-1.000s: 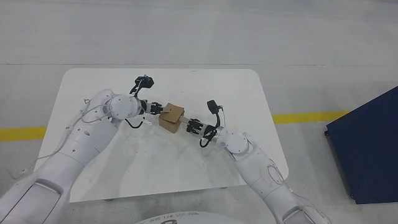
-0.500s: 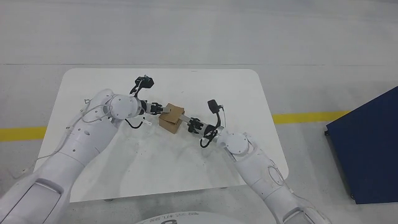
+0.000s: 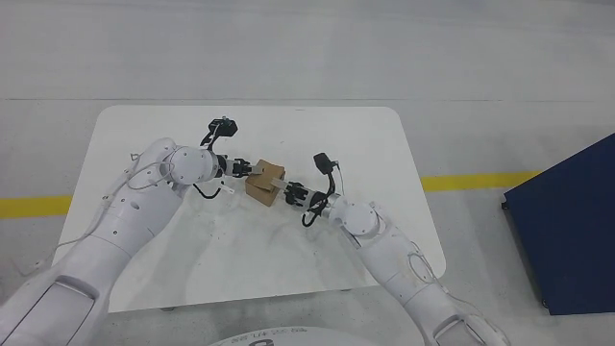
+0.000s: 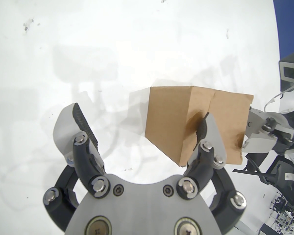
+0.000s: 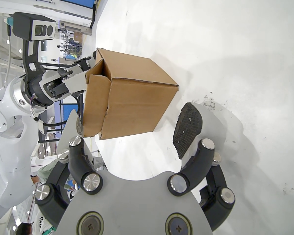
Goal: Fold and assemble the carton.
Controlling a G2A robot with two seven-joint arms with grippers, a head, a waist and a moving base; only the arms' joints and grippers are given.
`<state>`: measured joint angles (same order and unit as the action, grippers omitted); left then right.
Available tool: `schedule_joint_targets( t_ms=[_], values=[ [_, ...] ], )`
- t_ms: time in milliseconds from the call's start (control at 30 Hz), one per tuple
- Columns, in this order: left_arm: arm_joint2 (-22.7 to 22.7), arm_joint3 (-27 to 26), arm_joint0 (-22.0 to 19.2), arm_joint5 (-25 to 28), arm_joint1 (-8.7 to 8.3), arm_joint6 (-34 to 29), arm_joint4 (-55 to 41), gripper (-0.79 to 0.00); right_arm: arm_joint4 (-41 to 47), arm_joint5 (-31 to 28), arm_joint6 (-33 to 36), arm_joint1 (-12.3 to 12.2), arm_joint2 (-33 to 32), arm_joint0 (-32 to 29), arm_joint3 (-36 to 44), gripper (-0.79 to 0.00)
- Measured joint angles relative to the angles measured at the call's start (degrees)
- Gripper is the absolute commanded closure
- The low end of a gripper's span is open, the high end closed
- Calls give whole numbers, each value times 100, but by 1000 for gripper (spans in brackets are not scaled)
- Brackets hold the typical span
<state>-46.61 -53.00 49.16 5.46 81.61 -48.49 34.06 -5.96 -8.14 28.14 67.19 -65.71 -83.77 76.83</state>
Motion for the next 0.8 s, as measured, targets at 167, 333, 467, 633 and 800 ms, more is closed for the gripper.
schedule_joint_targets(
  t_ms=[167, 333, 467, 633, 800],
  values=[
    [2, 4, 0, 2, 4, -9, 9, -763, -15, -42, -1, -8, -22, -39, 28, -440],
    [1, 11, 0, 15, 8, 2, 14, -763, -30, -53, 9, -15, -44, -60, 55, -391],
    [-3, 17, 2, 8, 11, 8, 10, -763, -38, -42, 17, -16, -48, -60, 79, -483],
    [-5, 15, 9, 7, 14, 12, 16, -770, 141, -158, -3, -13, -102, -67, 102, -600],
    [-7, 16, 11, 22, 15, 12, 28, -770, 290, -59, -103, 5, -133, 14, 32, -548]
  ],
)
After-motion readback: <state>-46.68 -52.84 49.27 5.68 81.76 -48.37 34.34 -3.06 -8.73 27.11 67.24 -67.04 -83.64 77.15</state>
